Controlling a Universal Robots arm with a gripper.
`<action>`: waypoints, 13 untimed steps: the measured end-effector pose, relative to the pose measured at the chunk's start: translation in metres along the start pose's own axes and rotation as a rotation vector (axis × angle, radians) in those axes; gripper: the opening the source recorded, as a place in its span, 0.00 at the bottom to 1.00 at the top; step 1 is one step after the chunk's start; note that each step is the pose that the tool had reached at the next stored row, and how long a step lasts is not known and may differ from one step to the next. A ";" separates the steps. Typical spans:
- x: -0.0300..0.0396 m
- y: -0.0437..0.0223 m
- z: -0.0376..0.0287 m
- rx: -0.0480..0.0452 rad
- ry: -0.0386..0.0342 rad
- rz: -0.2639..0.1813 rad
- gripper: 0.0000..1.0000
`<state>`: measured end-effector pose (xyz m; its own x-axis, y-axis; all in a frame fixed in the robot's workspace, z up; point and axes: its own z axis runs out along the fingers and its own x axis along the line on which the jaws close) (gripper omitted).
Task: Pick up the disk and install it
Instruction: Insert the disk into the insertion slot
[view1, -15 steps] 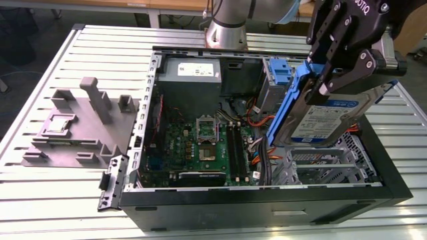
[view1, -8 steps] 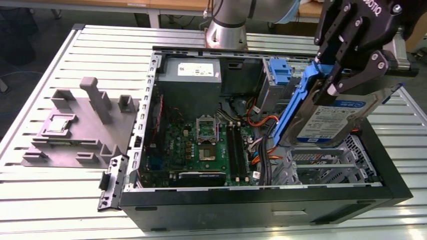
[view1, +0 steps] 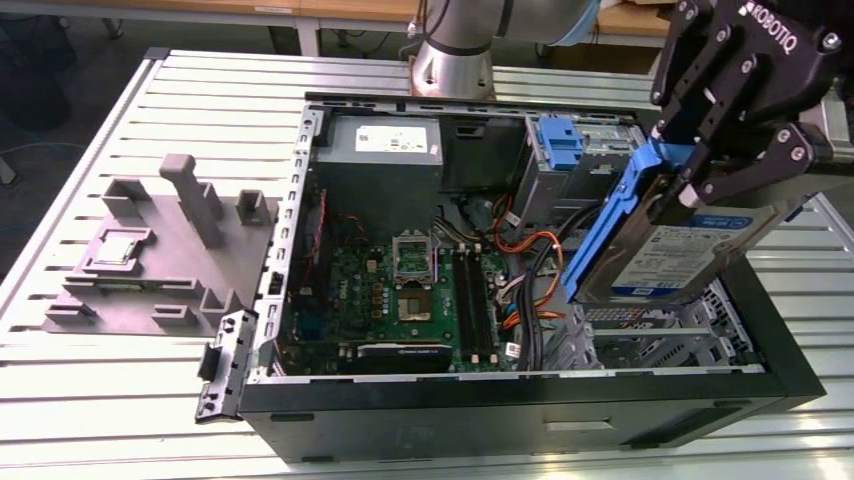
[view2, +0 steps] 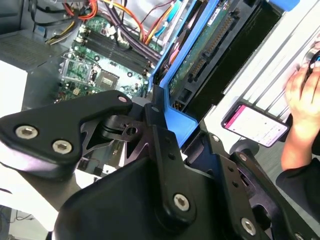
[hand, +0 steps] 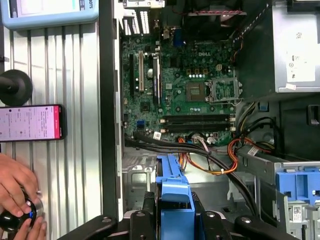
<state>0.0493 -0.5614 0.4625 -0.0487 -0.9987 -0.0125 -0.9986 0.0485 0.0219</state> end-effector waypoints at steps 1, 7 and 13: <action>0.0000 -0.0021 0.0007 0.0000 -0.0001 0.000 0.36; -0.0004 -0.0138 0.0047 0.0000 0.0002 -0.001 0.36; -0.0006 -0.0217 0.0102 -0.0001 0.0002 -0.002 0.36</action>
<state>0.0708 -0.5617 0.4518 -0.0466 -0.9988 -0.0123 -0.9987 0.0464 0.0219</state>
